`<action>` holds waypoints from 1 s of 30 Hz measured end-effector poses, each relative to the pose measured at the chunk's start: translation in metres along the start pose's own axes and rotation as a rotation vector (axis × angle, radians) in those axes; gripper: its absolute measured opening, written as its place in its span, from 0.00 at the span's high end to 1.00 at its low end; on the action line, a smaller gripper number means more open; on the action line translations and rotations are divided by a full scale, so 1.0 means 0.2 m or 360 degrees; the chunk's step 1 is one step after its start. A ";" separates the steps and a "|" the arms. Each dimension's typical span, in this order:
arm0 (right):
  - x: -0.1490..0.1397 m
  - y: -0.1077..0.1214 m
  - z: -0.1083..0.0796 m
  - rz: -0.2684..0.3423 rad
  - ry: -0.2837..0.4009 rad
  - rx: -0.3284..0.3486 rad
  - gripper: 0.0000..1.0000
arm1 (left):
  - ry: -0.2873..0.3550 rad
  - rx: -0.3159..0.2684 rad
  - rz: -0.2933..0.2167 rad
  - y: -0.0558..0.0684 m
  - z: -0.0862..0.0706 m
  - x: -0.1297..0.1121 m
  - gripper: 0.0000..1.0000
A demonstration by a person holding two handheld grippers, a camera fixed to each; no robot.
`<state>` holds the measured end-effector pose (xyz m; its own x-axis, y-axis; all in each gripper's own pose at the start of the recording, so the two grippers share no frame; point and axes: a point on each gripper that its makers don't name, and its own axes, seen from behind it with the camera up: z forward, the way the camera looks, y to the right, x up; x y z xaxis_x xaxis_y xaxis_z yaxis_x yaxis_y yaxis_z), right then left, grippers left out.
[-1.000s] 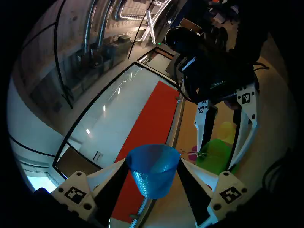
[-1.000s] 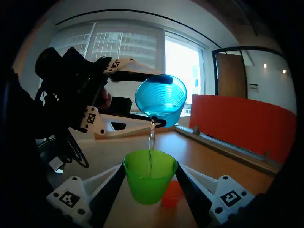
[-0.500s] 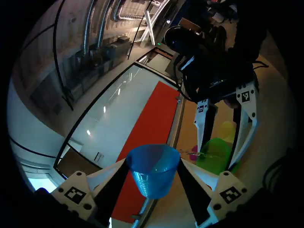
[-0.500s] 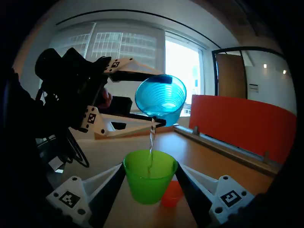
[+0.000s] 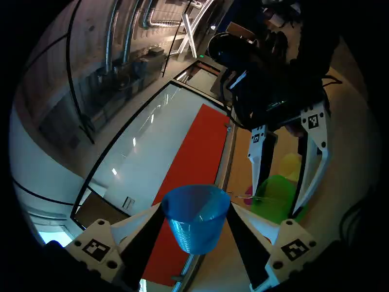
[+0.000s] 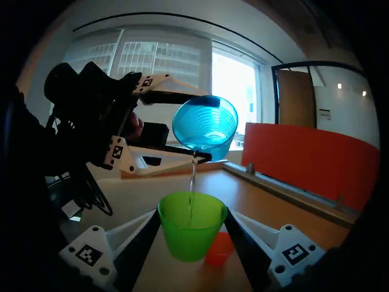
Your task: Pour water
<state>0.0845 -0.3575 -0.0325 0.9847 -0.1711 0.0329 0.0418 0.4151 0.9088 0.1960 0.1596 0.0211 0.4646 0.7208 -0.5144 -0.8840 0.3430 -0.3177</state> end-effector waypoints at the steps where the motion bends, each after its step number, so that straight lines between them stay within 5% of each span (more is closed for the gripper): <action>1: 0.00 0.00 0.00 0.0001 0.0001 0.0000 0.07 | 0.0000 0.0001 0.0002 0.00 0.00 0.00 0.14; 30: 0.02 -0.01 0.00 -0.0018 0.0018 -0.0004 0.08 | -0.0001 0.0012 0.0051 -0.03 0.00 0.02 0.14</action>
<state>0.0875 -0.3590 -0.0344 0.9860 -0.1658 0.0179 0.0534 0.4154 0.9081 0.2030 0.1596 0.0210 0.4357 0.7320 -0.5238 -0.8989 0.3239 -0.2951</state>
